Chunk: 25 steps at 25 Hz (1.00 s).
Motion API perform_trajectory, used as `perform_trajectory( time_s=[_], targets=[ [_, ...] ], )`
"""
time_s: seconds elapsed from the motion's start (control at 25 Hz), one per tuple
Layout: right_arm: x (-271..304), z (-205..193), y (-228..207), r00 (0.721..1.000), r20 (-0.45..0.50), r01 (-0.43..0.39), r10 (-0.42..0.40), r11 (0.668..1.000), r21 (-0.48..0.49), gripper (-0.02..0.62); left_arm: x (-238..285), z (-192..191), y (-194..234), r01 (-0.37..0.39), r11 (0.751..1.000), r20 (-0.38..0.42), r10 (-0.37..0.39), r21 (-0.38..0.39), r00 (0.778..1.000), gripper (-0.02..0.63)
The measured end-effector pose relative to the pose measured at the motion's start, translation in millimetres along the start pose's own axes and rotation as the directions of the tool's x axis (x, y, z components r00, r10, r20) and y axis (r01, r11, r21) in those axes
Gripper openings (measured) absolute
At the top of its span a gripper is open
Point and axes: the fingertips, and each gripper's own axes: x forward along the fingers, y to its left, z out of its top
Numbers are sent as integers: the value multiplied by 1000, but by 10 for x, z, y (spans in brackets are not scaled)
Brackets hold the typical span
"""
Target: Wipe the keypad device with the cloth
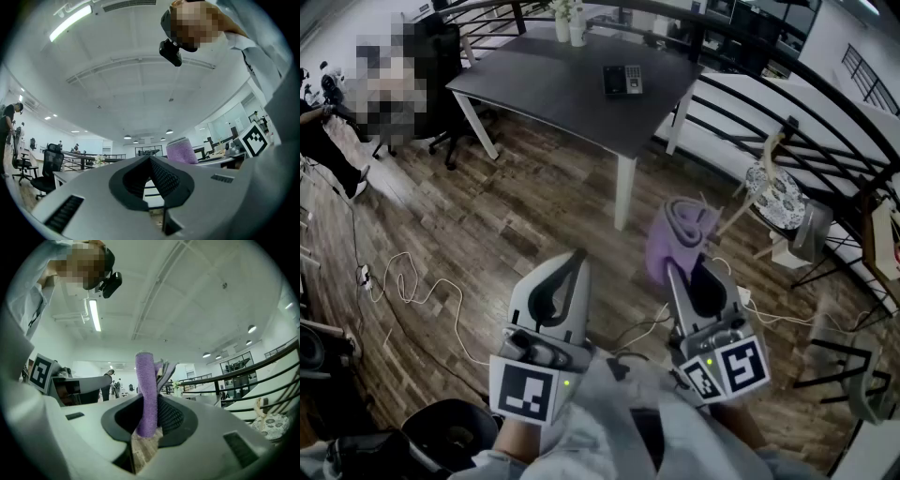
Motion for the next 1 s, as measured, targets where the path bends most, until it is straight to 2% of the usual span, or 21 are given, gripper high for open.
perform_trajectory(
  time_s=[0.52, 1.0],
  targets=[
    [-98, -7, -50, 1000, 7, 21, -21, 999, 35, 89, -27, 115, -109, 17, 1000, 32, -18, 13, 999, 11],
    [-389, 35, -270, 996, 19, 81, -82, 995, 55, 91, 59, 202, -286, 38, 999, 67, -38, 11, 997, 11]
  ],
)
